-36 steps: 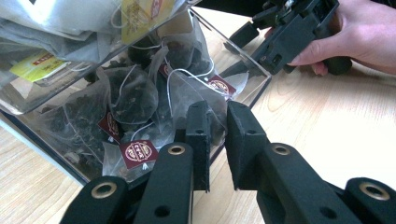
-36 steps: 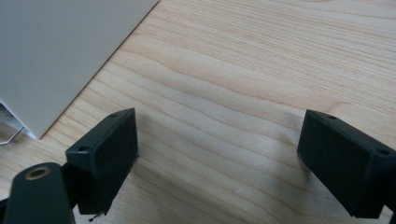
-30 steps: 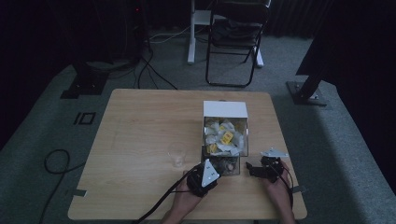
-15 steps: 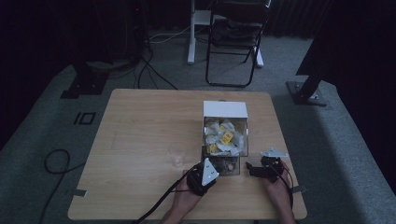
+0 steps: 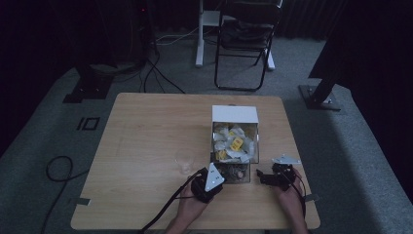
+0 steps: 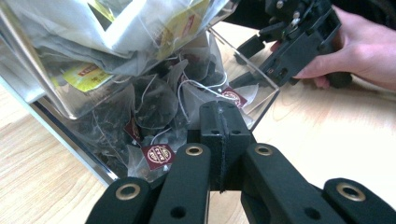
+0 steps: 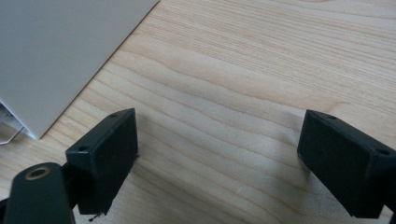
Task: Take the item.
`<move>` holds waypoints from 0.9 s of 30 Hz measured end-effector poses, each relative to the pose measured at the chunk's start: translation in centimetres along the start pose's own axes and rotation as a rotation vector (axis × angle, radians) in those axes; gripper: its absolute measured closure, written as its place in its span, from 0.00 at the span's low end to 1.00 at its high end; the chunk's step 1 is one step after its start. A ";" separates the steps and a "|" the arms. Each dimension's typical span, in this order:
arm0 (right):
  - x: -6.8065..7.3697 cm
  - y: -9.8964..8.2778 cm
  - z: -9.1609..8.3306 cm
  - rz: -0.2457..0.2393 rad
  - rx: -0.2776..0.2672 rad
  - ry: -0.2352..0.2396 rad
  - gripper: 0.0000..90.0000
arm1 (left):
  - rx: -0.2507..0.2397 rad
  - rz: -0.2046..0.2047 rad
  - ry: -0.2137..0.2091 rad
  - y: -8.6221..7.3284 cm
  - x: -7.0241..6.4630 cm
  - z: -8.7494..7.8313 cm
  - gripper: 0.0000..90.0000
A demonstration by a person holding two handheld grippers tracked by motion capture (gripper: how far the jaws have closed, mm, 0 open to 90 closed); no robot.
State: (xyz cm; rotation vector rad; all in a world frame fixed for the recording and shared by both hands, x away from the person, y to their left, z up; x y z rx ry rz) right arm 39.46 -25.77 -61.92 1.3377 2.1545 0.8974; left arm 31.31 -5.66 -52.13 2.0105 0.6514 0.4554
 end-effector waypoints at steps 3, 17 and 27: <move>0.0 0.0 0.0 0.000 0.000 0.000 0.13 | -0.007 0.003 -0.013 0.2 -0.1 -0.4 1.00; 0.0 0.0 0.0 0.002 0.000 0.000 0.13 | -0.021 -0.015 -0.049 0.9 0.3 -2.0 1.00; 0.0 0.0 0.0 0.001 0.000 0.000 0.13 | -0.032 -0.029 -0.107 1.2 0.1 -3.2 1.00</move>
Point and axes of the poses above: each handheld gripper's, and its own axes: z roughly forward along the jaws, y roughly out of its top, x roughly to its left, the point moved 10 cm from there along z, roughly forward along the jaws, and after that the axes turned 3 degrees about -z, right-handed, at the moved point
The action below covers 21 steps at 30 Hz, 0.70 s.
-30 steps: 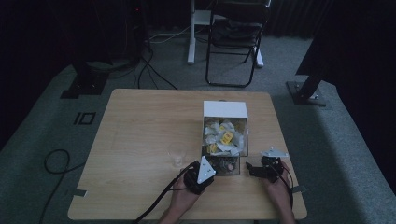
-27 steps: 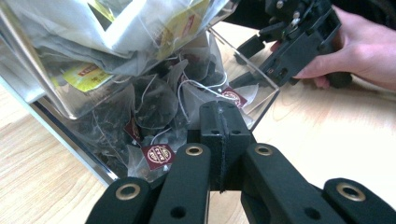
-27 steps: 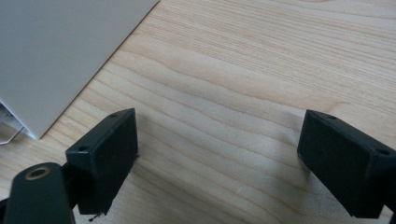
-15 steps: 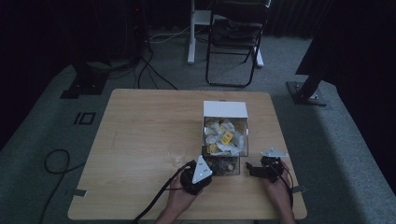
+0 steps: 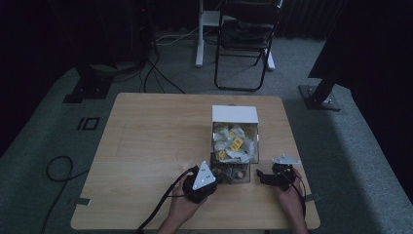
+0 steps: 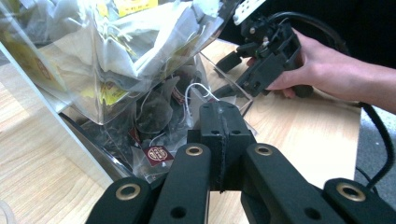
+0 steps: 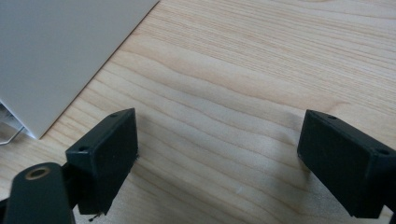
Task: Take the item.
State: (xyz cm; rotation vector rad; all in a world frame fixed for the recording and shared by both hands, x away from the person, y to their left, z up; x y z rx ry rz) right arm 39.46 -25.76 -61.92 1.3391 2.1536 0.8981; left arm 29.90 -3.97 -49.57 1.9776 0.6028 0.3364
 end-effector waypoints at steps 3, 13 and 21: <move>0.0 0.0 0.0 0.000 0.000 0.000 0.13 | -0.006 -0.003 -0.013 0.2 -0.1 -0.4 1.00; 0.0 0.0 0.0 0.000 0.000 0.000 0.13 | -0.012 0.003 -0.023 0.4 -0.2 -1.3 1.00; 0.0 0.0 0.0 0.000 0.000 0.000 0.13 | -0.004 0.001 -0.017 0.1 0.1 -2.1 1.00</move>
Point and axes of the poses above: each handheld gripper's, and its own axes: z roughly forward along the jaws, y roughly out of its top, x roughly to its left, the point moved 10 cm from there along z, roughly forward along the jaws, and after that the axes turned 3 degrees about -z, right-handed, at the moved point
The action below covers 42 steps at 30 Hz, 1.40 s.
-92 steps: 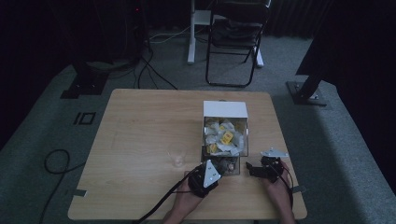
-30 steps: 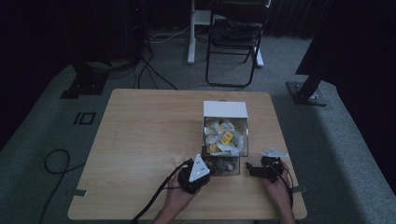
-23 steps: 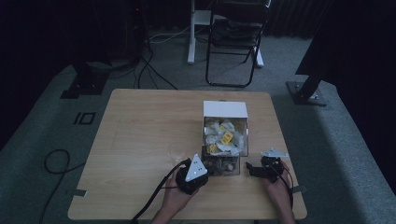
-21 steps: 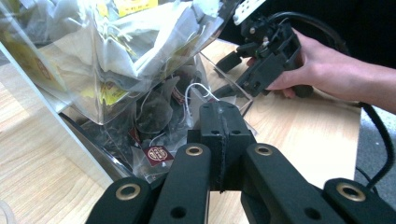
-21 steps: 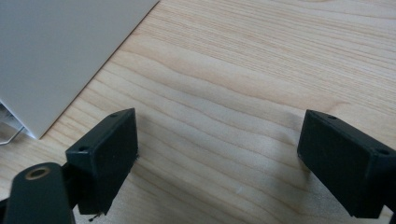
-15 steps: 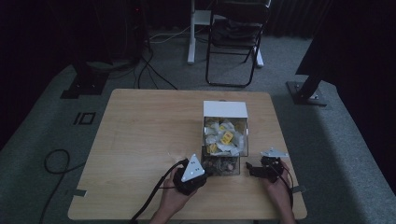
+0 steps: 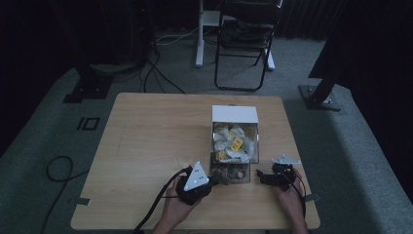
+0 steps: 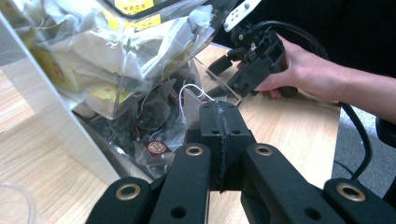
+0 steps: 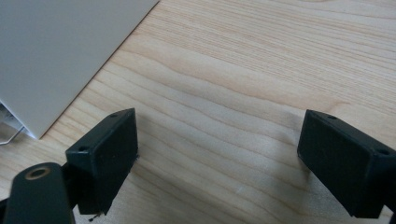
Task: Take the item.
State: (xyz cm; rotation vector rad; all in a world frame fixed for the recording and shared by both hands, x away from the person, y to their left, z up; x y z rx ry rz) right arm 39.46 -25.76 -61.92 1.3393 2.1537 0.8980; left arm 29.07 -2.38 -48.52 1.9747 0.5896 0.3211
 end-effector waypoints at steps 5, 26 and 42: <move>0.0 0.0 0.0 0.000 0.000 0.000 0.13 | 0.000 -0.002 0.008 -0.1 0.3 -0.5 1.00; 0.0 0.0 0.0 -0.001 0.000 0.000 0.13 | 0.003 -0.019 0.043 -0.6 1.9 -2.6 1.00; 0.0 0.0 0.0 -0.001 0.000 0.000 0.13 | -0.006 -0.036 0.063 -0.4 3.3 -3.7 1.00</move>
Point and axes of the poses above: each handheld gripper's, and its own axes: z roughly forward along the jaws, y roughly out of its top, x roughly to its left, the point moved 10 cm from there along z, roughly forward along the jaws, and after that the axes turned 3 degrees about -z, right-handed, at the moved point
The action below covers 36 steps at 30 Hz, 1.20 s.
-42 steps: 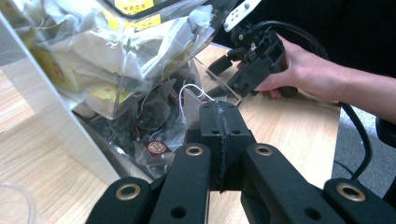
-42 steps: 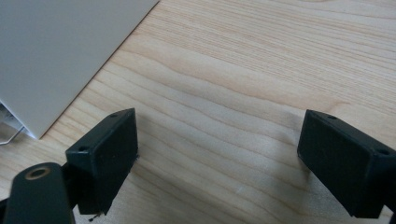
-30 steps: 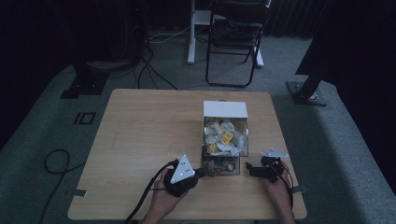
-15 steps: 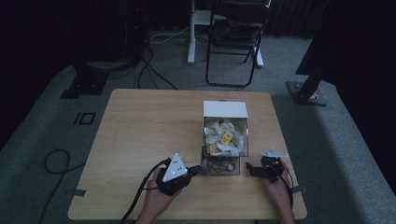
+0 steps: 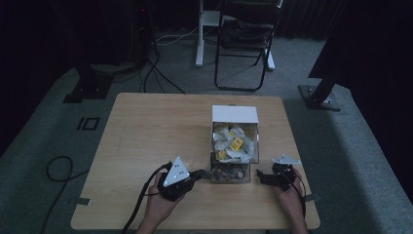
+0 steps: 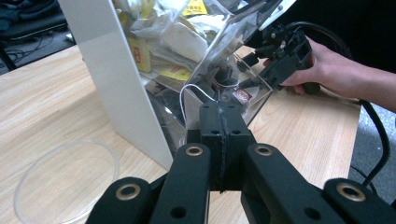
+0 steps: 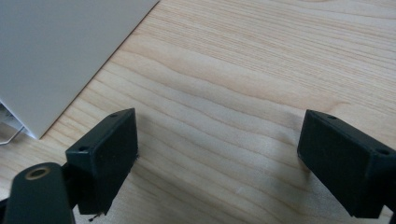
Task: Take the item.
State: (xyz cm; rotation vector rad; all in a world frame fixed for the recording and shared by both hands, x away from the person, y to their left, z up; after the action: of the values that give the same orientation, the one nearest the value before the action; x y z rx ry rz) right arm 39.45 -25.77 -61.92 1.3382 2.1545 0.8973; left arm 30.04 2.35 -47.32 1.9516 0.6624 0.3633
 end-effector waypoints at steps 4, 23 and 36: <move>0.0 0.0 0.0 0.000 0.000 0.000 0.13 | -0.005 0.001 0.008 0.2 0.6 -0.3 1.00; 0.0 0.0 0.0 0.000 0.000 0.000 0.13 | -0.019 -0.001 0.050 0.8 2.7 -1.3 1.00; 0.0 0.0 0.0 0.000 0.000 0.000 0.13 | -0.018 -0.011 0.080 0.7 4.0 -1.6 1.00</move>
State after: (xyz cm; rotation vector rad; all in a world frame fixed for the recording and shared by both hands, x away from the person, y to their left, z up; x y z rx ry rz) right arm 39.45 -25.77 -61.92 1.3379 2.1545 0.8972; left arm 32.63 5.66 -46.09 1.9239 0.7182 0.4409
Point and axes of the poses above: each handheld gripper's, and its own axes: z roughly forward along the jaws, y roughly out of its top, x roughly to its left, the point moved 10 cm from there along z, roughly forward along the jaws, and after that the axes turned 3 degrees about -z, right-handed, at the moved point
